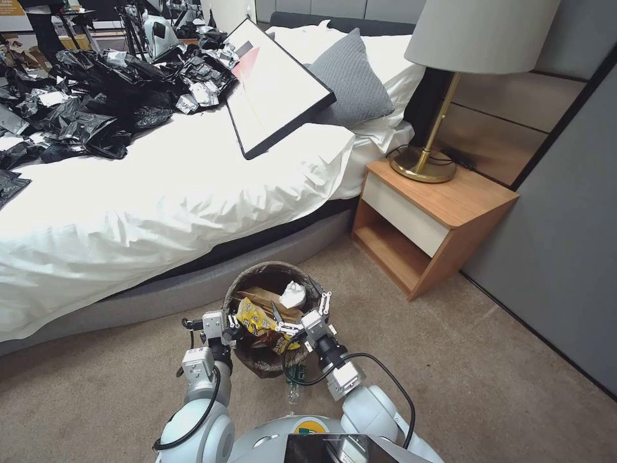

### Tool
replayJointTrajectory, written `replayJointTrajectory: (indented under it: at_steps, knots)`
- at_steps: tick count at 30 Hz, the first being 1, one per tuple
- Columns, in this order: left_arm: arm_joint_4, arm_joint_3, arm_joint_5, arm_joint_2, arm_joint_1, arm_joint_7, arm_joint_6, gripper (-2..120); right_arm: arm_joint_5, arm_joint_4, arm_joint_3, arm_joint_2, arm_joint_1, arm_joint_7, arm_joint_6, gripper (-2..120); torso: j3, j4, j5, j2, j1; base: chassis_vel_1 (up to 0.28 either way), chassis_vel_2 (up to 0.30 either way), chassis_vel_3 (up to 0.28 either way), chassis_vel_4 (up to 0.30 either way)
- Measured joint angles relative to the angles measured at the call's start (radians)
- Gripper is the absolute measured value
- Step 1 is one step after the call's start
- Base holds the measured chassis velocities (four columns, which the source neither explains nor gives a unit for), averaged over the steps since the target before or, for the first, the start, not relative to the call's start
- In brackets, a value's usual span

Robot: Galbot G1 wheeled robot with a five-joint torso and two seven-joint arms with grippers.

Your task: Pick up the trash bin, then pick up the garbage from the floor and place it into the trash bin.

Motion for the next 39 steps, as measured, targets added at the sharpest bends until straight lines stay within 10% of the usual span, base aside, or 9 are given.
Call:
replayJointTrajectory:
  at_steps: [39]
  knots:
    - [0.005,-0.074,-0.024,0.016,0.039,0.0,-0.053,0,-0.087,0.093,0.2,0.136,-0.271,0.16,0.255,100,0.0,0.0002,-0.0021,0.0,0.0,0.0,0.0,0.0,0.0]
